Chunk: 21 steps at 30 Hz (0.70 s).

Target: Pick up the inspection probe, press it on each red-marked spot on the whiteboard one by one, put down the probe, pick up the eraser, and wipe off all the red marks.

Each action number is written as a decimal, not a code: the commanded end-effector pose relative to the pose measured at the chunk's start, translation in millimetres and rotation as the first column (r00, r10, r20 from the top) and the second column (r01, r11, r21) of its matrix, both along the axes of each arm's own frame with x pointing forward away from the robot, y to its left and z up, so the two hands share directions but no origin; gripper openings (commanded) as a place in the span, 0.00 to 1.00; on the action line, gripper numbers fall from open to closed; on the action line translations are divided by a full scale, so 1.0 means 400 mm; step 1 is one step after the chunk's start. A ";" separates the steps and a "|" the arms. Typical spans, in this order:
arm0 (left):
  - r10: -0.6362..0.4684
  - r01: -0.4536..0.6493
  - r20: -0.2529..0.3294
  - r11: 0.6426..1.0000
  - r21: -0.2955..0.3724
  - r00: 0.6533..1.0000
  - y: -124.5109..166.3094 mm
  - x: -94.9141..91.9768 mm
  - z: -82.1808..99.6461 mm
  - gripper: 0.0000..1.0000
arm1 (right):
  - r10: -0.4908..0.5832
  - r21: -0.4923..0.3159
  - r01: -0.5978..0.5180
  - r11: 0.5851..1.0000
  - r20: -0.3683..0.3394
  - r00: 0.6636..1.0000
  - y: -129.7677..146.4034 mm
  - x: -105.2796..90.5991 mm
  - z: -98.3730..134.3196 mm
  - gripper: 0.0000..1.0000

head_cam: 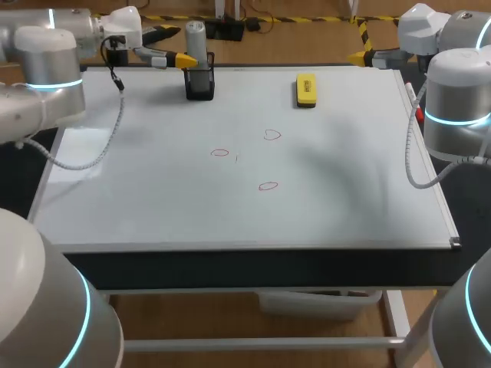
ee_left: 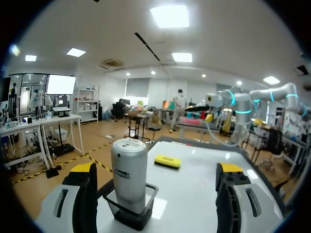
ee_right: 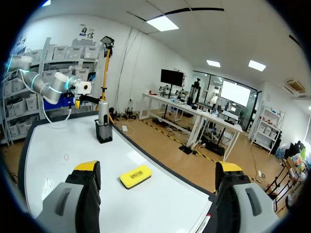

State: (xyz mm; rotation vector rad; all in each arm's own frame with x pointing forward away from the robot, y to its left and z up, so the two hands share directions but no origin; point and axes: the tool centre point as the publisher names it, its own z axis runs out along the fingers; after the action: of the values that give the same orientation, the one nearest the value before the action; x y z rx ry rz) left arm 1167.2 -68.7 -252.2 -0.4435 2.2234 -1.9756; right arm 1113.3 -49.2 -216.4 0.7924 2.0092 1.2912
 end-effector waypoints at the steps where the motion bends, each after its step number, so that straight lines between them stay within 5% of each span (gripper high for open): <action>1: -0.176 0.176 -0.008 0.984 -0.040 0.984 -0.017 0.059 -0.026 1.00 | 0.001 -0.001 -0.001 1.000 -0.001 1.000 -0.001 0.001 0.000 1.00; 21: -0.282 0.282 0.019 0.952 -0.120 0.959 -0.074 0.129 -0.061 1.00 | 0.001 -0.001 -0.001 1.000 -0.001 1.000 -0.001 0.001 0.000 1.00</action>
State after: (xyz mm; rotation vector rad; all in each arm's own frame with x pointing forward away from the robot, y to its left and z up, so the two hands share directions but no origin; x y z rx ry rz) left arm 1210.1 -96.2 -267.8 -0.3180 2.2200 -2.1292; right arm 1113.3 -49.2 -216.4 0.7923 2.0092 1.2911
